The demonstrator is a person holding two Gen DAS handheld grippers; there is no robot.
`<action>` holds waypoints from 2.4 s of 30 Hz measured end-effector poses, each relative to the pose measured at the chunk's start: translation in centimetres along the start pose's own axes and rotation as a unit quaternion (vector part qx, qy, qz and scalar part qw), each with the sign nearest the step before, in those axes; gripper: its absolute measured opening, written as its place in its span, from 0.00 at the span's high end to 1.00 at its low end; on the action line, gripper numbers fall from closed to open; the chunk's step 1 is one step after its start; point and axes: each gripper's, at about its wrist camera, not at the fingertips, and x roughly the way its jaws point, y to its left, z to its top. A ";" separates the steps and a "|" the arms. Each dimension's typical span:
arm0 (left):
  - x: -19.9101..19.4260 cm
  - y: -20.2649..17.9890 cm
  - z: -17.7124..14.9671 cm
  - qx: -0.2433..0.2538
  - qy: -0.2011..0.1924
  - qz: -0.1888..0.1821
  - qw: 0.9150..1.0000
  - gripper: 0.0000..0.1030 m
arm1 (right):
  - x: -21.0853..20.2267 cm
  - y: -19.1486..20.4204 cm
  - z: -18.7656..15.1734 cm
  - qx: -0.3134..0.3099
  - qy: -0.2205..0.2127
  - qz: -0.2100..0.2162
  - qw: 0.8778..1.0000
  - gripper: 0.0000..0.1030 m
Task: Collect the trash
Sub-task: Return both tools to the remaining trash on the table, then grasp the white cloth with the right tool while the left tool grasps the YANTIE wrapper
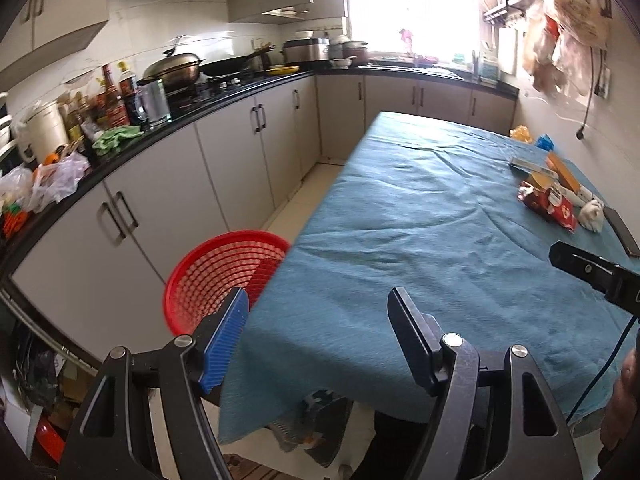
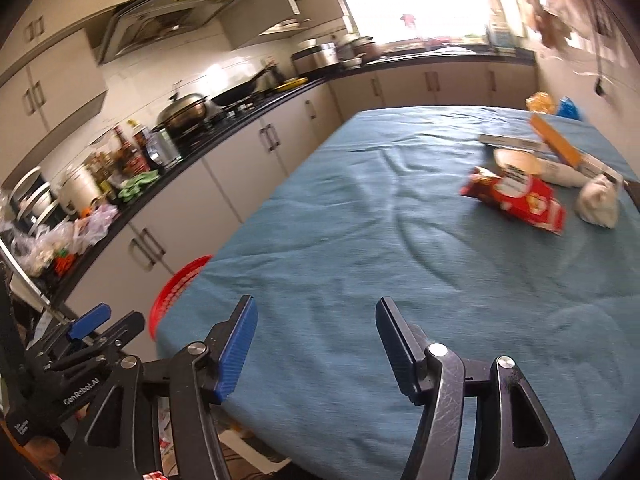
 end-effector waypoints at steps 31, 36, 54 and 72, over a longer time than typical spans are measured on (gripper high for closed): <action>8.3 -19.0 10.2 0.105 0.032 -0.159 0.981 0.31 | -4.7 -21.5 2.5 0.133 -0.019 -0.138 0.981 0.35; 11.4 -22.3 11.7 0.084 0.072 -0.220 0.969 0.28 | -4.0 -25.3 4.0 0.166 -0.014 -0.136 0.977 0.35; 16.8 -31.5 12.7 0.105 0.121 -0.294 0.942 0.48 | 0.3 -28.7 8.6 0.182 -0.024 -0.140 0.973 0.36; 10.8 -28.7 11.4 0.103 0.086 -0.331 0.934 0.99 | -1.4 -26.3 7.1 0.163 -0.020 -0.139 0.976 0.78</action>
